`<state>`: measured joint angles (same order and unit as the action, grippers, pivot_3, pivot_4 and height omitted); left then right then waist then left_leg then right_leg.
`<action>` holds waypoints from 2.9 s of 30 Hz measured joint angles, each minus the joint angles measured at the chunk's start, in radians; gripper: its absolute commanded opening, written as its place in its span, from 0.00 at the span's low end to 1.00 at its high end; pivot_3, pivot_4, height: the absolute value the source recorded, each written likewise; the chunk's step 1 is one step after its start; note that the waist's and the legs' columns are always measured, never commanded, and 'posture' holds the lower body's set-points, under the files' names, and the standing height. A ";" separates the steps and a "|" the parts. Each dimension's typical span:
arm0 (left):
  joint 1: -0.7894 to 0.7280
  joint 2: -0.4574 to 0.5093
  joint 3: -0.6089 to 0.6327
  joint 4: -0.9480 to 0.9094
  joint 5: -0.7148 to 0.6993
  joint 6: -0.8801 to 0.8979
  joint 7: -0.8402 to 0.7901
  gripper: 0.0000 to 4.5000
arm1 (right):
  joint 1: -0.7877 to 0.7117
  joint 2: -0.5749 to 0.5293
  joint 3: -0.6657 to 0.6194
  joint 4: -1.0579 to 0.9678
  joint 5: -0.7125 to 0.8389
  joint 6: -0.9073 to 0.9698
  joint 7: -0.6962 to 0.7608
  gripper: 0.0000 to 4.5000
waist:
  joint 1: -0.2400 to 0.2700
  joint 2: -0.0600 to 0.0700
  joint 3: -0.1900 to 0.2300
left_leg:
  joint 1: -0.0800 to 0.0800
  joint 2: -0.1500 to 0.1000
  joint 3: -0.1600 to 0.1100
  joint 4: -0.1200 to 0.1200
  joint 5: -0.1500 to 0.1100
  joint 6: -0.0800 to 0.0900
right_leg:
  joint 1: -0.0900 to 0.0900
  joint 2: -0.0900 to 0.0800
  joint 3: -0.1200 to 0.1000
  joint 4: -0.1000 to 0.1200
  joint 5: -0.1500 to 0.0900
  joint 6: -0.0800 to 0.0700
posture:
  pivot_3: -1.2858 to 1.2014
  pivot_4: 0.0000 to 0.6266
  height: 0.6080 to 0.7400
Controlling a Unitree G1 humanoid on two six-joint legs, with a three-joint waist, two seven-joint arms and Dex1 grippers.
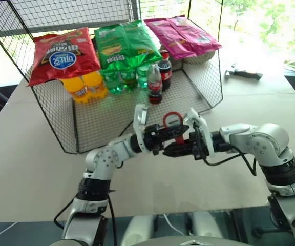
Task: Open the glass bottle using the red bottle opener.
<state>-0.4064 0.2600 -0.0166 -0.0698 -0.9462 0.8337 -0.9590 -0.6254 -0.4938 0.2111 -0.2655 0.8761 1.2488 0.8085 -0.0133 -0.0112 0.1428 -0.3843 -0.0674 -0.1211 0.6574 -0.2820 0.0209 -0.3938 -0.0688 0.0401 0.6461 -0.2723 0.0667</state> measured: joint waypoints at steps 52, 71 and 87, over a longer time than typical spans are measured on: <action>-0.110 -0.042 0.085 0.307 0.596 -0.797 0.318 0.94 | 0.443 0.073 -0.387 -0.122 -0.503 -0.727 -0.473 0.00 | 0.018 -0.003 -0.002 | 0.002 0.000 0.003 0.000 0.001 -0.001 | 0.000 0.004 0.002 0.006 0.000 0.001 | 0.52 0.24 1.00; -0.523 -0.113 0.096 1.051 0.800 -1.165 0.506 0.97 | 0.483 0.163 -0.341 -0.164 -0.554 -0.772 -0.533 0.00 | 0.004 -0.004 -0.002 | 0.000 -0.002 0.003 0.004 0.001 -0.001 | -0.002 0.005 0.002 0.010 0.000 0.001 | 0.52 0.24 1.00; -0.705 -0.124 0.125 1.348 0.850 -1.178 0.640 0.75 | 0.507 0.194 -0.275 -0.245 -0.580 -0.774 -0.547 0.00 | 0.000 -0.005 -0.002 | 0.000 -0.002 0.003 0.007 0.001 -0.001 | -0.002 0.006 0.002 0.013 0.000 0.001 | 0.52 0.24 1.00</action>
<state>-1.1111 0.1360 0.1087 1.2786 -0.0957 -0.3441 -0.3193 -0.1187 -0.2994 -0.0639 -0.5100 0.2960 0.4743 0.2612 -0.0132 -0.0158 0.1411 -0.3841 -0.0697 -0.1183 0.6648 -0.2813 0.0202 -0.3956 -0.0631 0.0419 0.6590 -0.2721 0.0675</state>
